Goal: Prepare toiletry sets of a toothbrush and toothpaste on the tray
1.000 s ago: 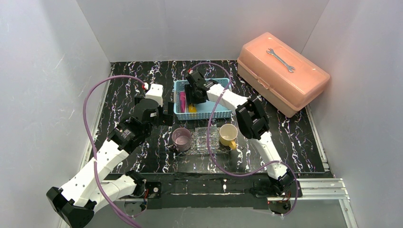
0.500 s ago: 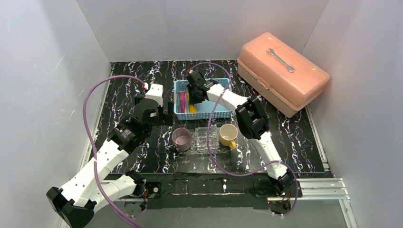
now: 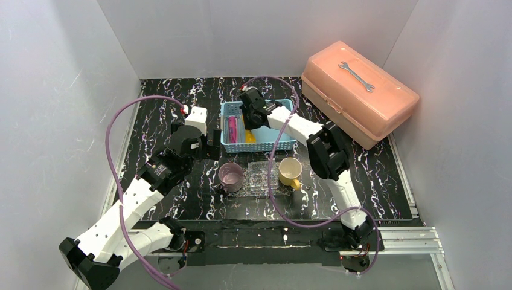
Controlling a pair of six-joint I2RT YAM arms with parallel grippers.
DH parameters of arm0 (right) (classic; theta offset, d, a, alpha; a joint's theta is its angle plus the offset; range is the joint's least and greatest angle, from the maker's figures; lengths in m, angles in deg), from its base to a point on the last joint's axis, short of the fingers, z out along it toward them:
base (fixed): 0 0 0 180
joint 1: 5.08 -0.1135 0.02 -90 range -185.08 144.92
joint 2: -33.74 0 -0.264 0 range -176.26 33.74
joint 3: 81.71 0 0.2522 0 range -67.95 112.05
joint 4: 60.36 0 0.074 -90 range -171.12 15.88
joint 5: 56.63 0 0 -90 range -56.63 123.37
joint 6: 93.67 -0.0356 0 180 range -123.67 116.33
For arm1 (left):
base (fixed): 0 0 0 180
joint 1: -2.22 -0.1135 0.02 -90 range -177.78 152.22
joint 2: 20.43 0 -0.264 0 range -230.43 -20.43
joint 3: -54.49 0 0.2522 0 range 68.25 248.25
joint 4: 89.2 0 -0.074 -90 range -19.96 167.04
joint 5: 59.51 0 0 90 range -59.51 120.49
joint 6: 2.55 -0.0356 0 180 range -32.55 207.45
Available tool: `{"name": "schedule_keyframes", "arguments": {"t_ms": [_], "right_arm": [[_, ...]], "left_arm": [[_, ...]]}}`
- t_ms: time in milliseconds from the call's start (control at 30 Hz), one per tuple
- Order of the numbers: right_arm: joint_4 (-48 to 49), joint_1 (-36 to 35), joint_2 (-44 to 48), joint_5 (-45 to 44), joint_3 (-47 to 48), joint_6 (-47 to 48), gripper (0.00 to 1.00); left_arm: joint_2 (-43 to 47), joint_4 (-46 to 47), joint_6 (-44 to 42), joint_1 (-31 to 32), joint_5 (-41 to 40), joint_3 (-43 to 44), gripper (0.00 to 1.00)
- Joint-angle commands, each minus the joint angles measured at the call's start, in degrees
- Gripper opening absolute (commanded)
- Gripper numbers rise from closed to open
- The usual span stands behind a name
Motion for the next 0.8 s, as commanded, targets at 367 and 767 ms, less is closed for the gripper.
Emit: {"name": "schedule_keyframes", "arguments": {"t_ms": [367,767], "right_arm": [[6.0,0.1,19.4,-2.3,-6.3,14.3,0.15],[3.7,-1.3,36.0,6.8,-20.6,19.6,0.16]], "left_arm": [[-0.5,0.3,0.7,-0.1,0.4,-0.5,0.98],[-1.0,2.0,2.4,-0.1,9.8,-0.7,0.98]]}}
